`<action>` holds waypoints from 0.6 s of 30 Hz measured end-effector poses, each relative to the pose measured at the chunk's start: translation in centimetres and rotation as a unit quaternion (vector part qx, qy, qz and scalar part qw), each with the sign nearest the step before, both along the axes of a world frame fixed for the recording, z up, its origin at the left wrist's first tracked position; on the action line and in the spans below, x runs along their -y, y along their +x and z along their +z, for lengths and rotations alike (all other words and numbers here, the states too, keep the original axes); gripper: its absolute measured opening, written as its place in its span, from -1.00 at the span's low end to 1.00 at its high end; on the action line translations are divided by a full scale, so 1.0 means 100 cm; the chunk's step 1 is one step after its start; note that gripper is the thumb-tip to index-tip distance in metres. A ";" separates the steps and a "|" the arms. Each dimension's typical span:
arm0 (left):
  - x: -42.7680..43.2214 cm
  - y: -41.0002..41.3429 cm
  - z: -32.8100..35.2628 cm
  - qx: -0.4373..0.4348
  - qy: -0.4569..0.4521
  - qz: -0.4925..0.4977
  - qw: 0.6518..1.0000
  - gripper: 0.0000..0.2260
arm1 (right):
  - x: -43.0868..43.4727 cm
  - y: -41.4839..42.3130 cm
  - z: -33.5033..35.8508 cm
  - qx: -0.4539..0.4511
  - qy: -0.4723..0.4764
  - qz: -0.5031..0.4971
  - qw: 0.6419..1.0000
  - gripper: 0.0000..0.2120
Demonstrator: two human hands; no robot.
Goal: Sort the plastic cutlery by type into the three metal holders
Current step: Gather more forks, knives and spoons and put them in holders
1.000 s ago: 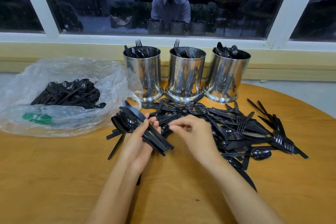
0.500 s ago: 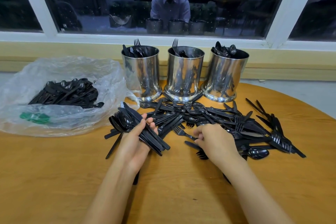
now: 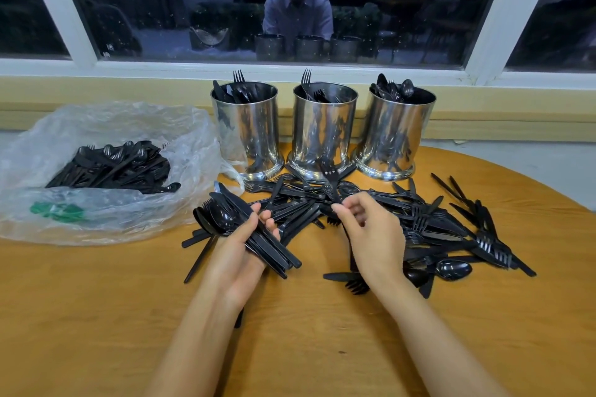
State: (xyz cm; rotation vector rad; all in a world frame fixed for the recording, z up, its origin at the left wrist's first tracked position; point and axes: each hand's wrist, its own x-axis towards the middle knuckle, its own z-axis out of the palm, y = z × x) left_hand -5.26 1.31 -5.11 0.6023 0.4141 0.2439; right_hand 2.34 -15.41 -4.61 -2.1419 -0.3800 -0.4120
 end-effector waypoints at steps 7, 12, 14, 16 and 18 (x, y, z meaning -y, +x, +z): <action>0.009 0.000 0.001 -0.001 0.019 0.006 1.000 -0.79 | -0.014 -0.013 0.011 -0.207 0.146 0.189 0.949 -0.69; 0.012 -0.001 0.003 0.011 0.056 -0.018 0.998 -0.77 | -0.030 -0.024 0.003 -0.193 0.148 0.206 0.948 -0.87; 0.014 -0.001 0.004 0.015 0.047 -0.017 0.999 -0.79 | -0.034 -0.028 -0.001 -0.178 0.139 0.230 0.947 -0.90; 0.014 0.000 0.005 0.020 0.040 -0.008 0.999 -0.82 | -0.035 -0.029 -0.001 -0.152 0.109 0.247 0.951 -0.91; 0.009 0.000 0.005 0.024 0.052 0.013 0.998 -0.85 | -0.031 -0.025 0.000 -0.116 0.082 0.243 0.960 -0.91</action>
